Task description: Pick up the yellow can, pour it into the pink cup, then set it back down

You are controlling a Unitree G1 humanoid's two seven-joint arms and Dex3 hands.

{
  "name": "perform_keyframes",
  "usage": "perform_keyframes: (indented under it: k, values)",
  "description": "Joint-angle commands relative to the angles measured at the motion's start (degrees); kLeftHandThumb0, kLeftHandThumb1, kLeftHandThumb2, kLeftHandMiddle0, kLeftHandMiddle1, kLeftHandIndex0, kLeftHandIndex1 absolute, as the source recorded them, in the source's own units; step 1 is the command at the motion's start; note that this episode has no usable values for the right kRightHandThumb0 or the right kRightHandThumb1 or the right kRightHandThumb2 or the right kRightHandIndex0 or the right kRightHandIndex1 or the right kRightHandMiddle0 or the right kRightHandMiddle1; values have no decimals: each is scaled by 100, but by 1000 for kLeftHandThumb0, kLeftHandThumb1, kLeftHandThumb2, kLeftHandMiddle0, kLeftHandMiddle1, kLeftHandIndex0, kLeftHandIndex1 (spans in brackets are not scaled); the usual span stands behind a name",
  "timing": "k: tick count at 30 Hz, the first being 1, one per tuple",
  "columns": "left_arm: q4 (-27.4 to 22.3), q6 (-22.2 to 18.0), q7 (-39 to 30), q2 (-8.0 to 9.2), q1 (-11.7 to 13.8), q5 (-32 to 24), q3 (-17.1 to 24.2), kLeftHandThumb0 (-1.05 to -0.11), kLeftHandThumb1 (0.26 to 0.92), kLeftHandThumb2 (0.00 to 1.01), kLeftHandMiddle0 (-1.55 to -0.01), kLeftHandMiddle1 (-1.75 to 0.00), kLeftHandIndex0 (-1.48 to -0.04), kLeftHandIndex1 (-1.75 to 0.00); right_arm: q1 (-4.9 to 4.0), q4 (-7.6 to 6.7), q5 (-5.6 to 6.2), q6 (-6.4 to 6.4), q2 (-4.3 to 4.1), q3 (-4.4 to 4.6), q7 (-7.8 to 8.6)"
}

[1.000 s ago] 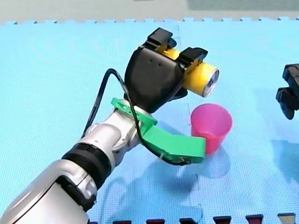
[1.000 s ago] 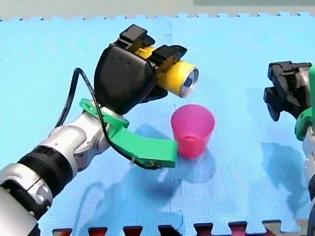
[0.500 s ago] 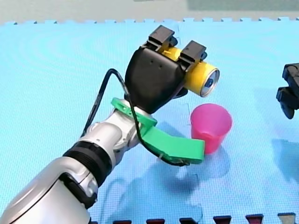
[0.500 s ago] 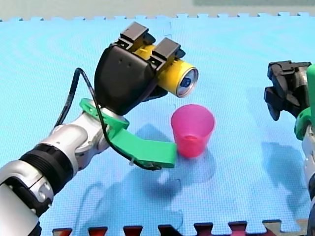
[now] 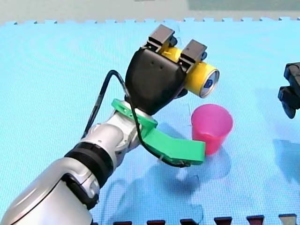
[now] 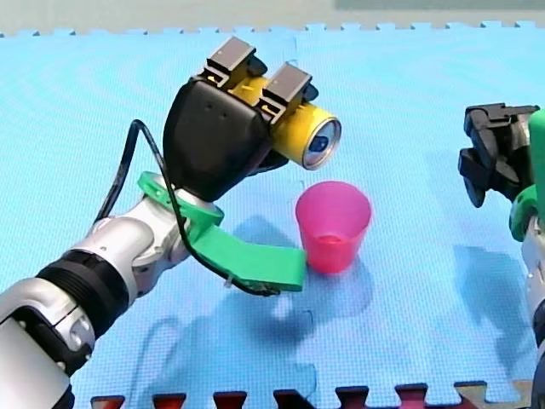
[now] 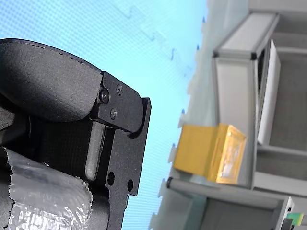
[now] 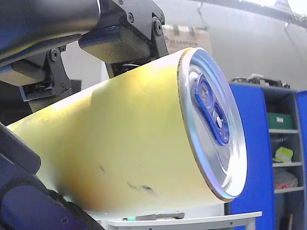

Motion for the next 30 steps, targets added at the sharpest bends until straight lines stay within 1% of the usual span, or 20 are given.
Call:
perform_keyframes:
  k: [1,6,13,16,17,19,22,23,25,28,30]
  values:
    - [15,29,69,18,-90,-9,-21,-337,850,0,-748,-1599,-630,-1433,-10,-20,14,-9,-7,-5,-8]
    - [48,63,104,19,-103,9,-61,-330,849,0,-744,-1611,-624,-1449,-18,-28,19,3,-10,-1,-9]
    - [71,346,72,33,-156,186,-246,-326,847,0,-745,-1607,-632,-1432,-12,-35,19,0,-16,5,-8]
    - [71,435,38,59,-177,254,-329,-328,848,0,-755,-1572,-663,-1363,-11,-34,18,1,-15,7,-16]
    - [71,471,32,71,-185,289,-364,-331,849,1,-766,-1532,-688,-1308,-12,-33,16,2,-13,9,-21]
    - [64,515,21,97,-194,337,-415,-335,850,1,-778,-1473,-714,-1250,-14,-33,12,1,-11,14,-29]
    - [13,517,-45,172,-211,399,-487,-344,853,1,-786,-1420,-742,-1185,-11,-33,11,-1,-7,18,-38]
    - [-2,515,-81,188,-214,412,-508,-352,856,1,-793,-1361,-781,-1088,-10,-32,12,0,-8,18,-38]
    - [-28,514,-154,209,-216,418,-536,-359,857,1,-807,-1272,-835,-953,-8,-30,13,2,-12,18,-37]
    - [-81,533,-240,238,-203,418,-562,-377,861,0,-826,-1155,-956,-593,-3,-25,13,1,-18,18,-32]
    - [-119,542,-265,255,-191,416,-574,-382,862,0,-837,-1109,-1003,-472,-3,-24,13,2,-19,18,-30]
